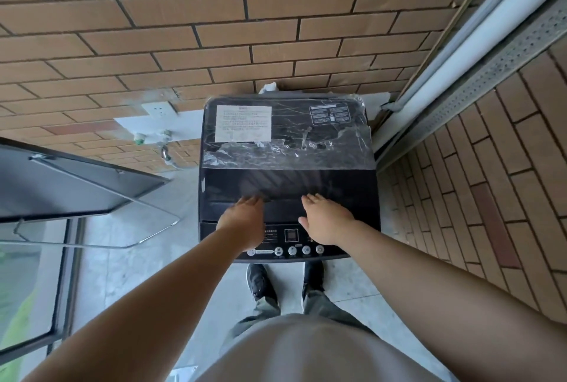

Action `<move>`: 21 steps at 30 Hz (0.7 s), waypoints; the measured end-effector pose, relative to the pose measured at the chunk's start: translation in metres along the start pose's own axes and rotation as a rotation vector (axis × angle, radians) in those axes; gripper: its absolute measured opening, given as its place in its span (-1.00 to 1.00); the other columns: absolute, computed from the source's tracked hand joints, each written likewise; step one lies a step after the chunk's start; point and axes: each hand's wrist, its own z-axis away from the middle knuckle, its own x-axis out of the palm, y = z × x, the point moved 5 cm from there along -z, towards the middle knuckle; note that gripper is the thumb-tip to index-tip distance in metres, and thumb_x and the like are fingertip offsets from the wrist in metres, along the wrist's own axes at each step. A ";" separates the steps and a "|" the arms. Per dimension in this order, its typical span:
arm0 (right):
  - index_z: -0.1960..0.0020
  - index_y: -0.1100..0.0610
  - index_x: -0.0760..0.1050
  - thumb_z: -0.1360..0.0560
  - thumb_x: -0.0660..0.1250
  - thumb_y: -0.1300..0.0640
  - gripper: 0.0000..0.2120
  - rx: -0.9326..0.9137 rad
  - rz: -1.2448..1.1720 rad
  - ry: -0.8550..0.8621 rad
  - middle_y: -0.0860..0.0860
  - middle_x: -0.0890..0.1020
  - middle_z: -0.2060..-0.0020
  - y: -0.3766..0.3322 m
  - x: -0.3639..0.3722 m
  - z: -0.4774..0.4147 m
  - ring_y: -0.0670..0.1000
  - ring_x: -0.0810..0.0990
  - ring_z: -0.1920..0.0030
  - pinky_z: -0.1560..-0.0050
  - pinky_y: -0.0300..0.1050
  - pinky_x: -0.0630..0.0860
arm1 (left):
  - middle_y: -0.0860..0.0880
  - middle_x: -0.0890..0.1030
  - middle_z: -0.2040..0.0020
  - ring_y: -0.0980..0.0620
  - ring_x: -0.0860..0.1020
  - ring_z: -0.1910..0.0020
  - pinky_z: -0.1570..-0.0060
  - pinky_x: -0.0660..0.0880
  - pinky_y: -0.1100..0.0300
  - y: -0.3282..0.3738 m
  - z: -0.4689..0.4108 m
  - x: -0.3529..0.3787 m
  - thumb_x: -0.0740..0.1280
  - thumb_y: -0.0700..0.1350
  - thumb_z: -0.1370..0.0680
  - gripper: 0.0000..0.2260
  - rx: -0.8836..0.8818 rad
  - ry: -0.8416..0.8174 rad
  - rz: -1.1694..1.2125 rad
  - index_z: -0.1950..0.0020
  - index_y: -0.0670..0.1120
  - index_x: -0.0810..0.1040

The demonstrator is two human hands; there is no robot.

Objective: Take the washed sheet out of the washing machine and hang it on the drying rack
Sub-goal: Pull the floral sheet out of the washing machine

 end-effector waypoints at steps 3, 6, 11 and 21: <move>-0.52 0.22 0.22 -0.65 0.13 -0.04 -0.48 0.005 0.014 0.068 0.12 0.35 -0.47 0.000 -0.007 0.003 0.12 0.32 -0.46 -0.42 0.02 0.31 | 0.00 0.17 -0.59 -0.03 0.09 -0.58 -0.49 0.22 -0.03 -0.001 0.012 -0.001 0.25 -0.17 -0.56 -0.38 -0.007 0.056 0.010 -0.59 -0.04 0.10; -0.37 0.18 0.38 -0.58 0.26 -0.10 -0.51 -0.017 0.066 0.161 0.09 0.50 -0.31 -0.004 -0.019 0.014 0.13 0.47 -0.32 -0.32 0.02 0.41 | 0.02 0.21 -0.56 -0.03 0.13 -0.55 -0.46 0.27 -0.01 0.001 0.028 -0.014 0.28 -0.07 -0.55 -0.37 0.017 0.131 -0.016 -0.59 -0.03 0.12; -0.25 0.11 0.40 -0.47 0.41 -0.13 -0.51 -0.038 0.171 0.365 0.05 0.52 -0.19 -0.010 -0.057 0.041 0.11 0.46 -0.26 -0.31 0.00 0.35 | 0.01 0.41 -0.46 -0.06 0.33 -0.44 -0.38 0.29 0.03 0.003 0.052 -0.055 0.37 -0.08 -0.47 -0.39 0.103 0.398 -0.093 -0.51 -0.03 0.32; -0.36 0.06 0.42 -0.56 0.30 -0.12 -0.57 -0.124 0.129 0.539 0.02 0.54 -0.27 -0.005 -0.146 0.073 0.13 0.49 -0.27 -0.27 0.01 0.38 | -0.02 0.56 -0.34 -0.06 0.53 -0.27 -0.29 0.41 0.13 0.004 0.074 -0.171 0.45 -0.01 -0.50 -0.54 0.187 0.550 0.045 -0.40 0.03 0.50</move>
